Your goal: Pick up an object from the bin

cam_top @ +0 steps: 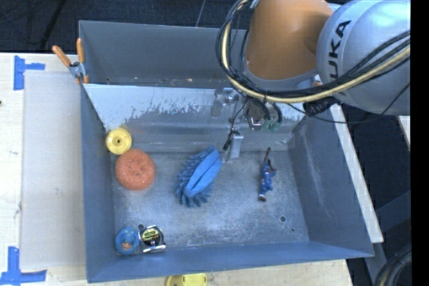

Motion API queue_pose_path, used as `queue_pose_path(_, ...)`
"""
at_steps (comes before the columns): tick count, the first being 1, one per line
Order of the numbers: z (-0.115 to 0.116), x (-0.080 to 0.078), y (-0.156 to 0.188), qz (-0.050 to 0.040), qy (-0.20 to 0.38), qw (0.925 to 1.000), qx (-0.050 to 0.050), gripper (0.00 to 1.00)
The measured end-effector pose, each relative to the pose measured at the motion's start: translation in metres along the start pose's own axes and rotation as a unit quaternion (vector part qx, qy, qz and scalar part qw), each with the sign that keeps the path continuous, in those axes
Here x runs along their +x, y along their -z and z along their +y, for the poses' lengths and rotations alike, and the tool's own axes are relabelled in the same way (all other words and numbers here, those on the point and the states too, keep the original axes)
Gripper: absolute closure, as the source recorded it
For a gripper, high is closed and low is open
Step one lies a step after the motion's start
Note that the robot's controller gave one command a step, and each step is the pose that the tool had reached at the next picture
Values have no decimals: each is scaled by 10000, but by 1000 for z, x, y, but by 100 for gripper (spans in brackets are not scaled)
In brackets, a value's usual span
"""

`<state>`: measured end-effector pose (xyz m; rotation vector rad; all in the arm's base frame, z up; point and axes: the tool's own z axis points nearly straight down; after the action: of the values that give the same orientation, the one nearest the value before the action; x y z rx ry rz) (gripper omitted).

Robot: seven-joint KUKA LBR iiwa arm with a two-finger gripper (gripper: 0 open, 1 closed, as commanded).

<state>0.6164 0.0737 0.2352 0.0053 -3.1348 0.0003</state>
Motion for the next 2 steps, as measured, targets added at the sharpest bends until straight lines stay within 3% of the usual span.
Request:
queue_pose_path(1,0,-1,5,-36,-10,10000,-4,0)
queue_pose_path(2,15,15,-42,-59,1466,9892,3,0)
